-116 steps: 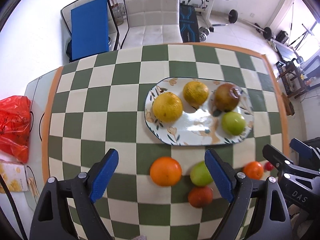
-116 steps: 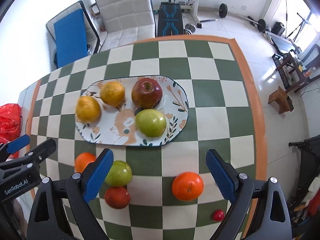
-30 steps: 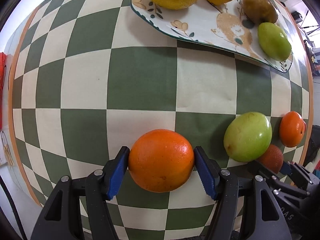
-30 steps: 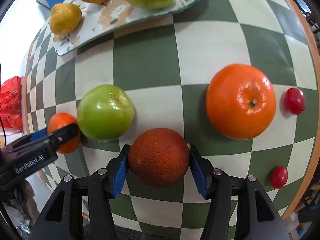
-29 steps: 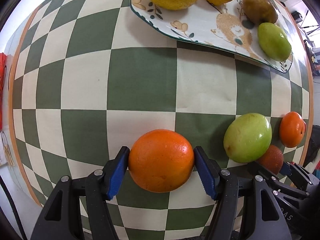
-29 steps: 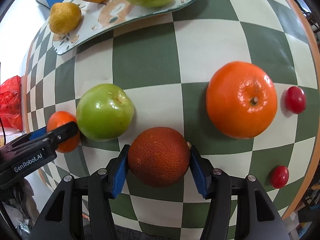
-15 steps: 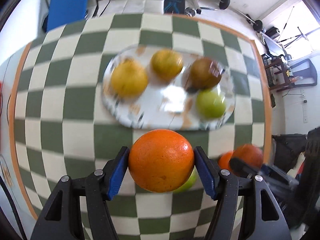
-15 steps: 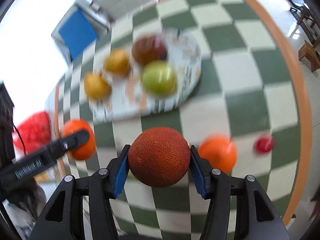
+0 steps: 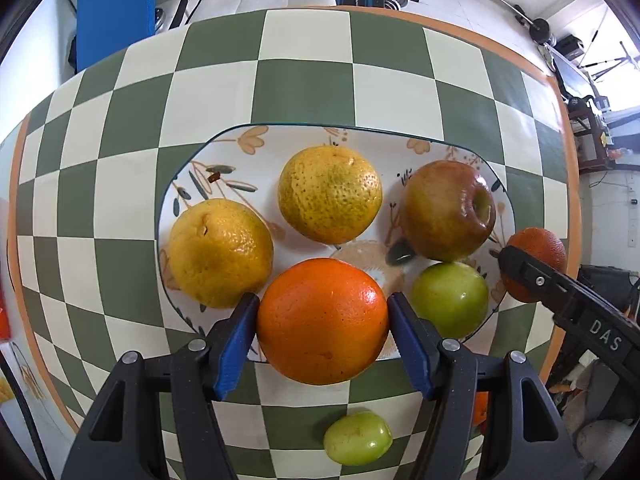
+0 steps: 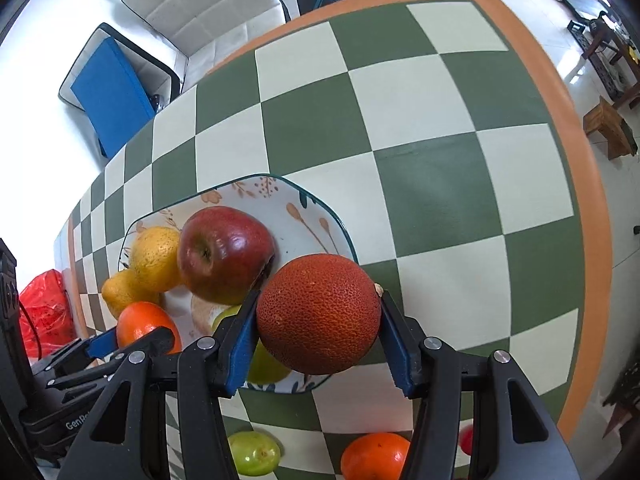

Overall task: Organize fruits
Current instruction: 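Place the blood orange on the plate with the right tool while the left tool places the orange, then open both tools and lift them away from the plate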

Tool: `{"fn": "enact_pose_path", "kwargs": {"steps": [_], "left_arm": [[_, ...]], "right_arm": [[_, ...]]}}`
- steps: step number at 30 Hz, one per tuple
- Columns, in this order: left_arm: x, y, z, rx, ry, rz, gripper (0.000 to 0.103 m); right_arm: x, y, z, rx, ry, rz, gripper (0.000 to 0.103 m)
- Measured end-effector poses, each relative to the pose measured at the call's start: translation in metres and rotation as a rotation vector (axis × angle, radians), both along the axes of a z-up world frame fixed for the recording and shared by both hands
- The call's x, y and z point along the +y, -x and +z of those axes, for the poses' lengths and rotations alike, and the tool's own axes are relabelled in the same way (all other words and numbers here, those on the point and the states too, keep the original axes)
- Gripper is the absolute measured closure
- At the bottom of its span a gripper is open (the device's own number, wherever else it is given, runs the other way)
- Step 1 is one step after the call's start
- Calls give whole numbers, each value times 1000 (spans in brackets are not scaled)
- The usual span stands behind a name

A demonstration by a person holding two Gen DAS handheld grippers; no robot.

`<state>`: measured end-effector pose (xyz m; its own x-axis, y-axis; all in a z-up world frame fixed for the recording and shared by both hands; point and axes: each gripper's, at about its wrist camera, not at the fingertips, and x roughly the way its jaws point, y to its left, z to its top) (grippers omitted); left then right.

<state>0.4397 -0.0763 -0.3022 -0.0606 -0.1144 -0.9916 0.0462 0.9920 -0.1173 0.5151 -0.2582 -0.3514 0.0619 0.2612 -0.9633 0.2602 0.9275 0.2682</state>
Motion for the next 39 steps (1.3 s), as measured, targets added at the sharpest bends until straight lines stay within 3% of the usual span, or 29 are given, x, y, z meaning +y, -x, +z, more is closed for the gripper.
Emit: {"fn": "enact_pose_path", "kwargs": {"steps": [1, 2, 3, 5, 7, 11, 17, 22, 30, 39], "left_arm": [[0, 0, -1, -2, 0, -2, 39], [0, 0, -1, -3, -4, -3, 39], [0, 0, -1, -6, 2, -3, 33], [-1, 1, 1, -19, 0, -4, 13], [1, 1, 6, -46, -10, -8, 12], [5, 2, 13, -76, -33, -8, 12], [26, 13, 32, -155, -122, 23, 12], [43, 29, 41, -185, -126, 55, 12], [47, 67, 78, -286, -146, 54, 12], [45, 112, 133, -394, -108, 33, 12]], "right_arm": [[1, -2, -3, 14, -7, 3, 44], [1, -2, -5, 21, -21, -2, 35], [0, -2, -5, 19, -27, -10, 26], [1, -2, -3, 9, -19, -11, 25], [2, 0, 0, 5, -5, -5, 25], [3, 8, 12, -7, 53, 20, 11], [18, 28, 33, -54, 174, 95, 9], [38, 55, 52, -106, 252, 150, 9], [58, 91, 92, -189, 296, 166, 8], [70, 130, 149, -280, 287, 161, 8]]}}
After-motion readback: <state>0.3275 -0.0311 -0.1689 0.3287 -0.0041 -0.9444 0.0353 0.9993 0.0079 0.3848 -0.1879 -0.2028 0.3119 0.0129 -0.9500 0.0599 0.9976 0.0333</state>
